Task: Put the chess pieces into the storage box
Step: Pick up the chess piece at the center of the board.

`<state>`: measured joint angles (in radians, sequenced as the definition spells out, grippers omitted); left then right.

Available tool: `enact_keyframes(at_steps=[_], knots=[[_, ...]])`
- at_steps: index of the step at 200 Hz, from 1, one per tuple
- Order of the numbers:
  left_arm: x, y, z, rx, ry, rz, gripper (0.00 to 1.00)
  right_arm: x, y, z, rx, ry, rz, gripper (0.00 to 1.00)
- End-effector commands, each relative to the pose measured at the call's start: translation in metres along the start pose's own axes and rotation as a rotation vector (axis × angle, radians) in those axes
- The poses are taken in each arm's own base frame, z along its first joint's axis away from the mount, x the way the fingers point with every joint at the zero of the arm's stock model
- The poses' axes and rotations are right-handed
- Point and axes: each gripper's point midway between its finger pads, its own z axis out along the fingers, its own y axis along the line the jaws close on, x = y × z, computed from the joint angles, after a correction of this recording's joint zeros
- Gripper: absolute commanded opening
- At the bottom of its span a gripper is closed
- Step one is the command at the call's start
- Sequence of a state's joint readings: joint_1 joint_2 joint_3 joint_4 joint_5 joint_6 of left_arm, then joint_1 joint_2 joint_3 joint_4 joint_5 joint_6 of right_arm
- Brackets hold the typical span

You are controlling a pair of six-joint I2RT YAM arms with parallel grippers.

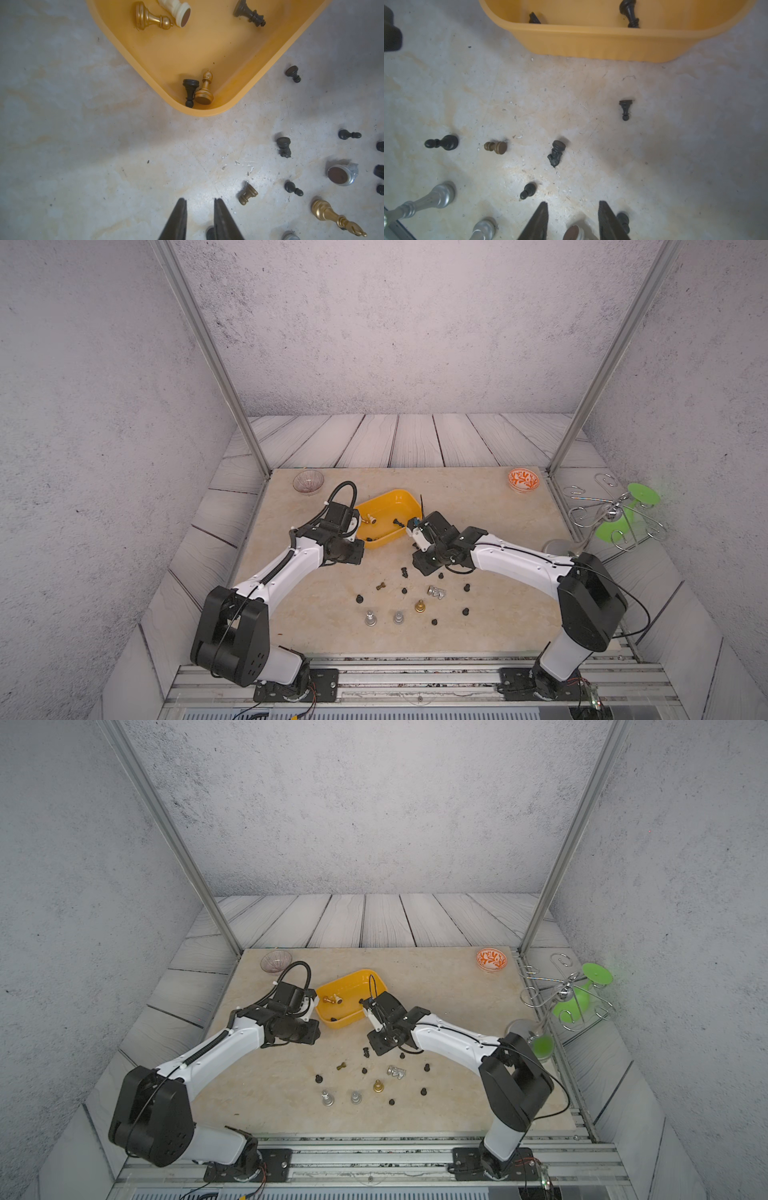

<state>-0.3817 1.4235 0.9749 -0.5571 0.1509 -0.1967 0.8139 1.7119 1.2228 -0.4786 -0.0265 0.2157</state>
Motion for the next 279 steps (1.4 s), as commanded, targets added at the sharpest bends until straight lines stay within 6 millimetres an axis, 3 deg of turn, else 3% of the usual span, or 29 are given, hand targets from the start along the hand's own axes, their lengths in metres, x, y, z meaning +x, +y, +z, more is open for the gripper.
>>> enact_keyframes(at_steps=[1,43,133,194,279], knots=[[0.001,0.000,-0.006,0.007,-0.021,-0.024,0.27,-0.002,0.004,0.017,0.048,0.035,-0.002,0.43],[0.006,-0.001,-0.008,0.018,-0.020,-0.026,0.27,-0.008,0.011,0.041,0.119,0.091,-0.001,0.43],[0.011,-0.003,-0.005,0.033,-0.016,-0.023,0.27,0.012,0.007,0.074,0.184,0.192,0.071,0.43],[0.011,-0.005,-0.005,0.050,-0.020,-0.022,0.27,0.012,0.010,0.085,0.175,0.196,0.099,0.42],[0.011,-0.007,-0.004,0.057,-0.023,-0.027,0.27,0.022,0.010,0.099,0.180,0.245,0.092,0.32]])
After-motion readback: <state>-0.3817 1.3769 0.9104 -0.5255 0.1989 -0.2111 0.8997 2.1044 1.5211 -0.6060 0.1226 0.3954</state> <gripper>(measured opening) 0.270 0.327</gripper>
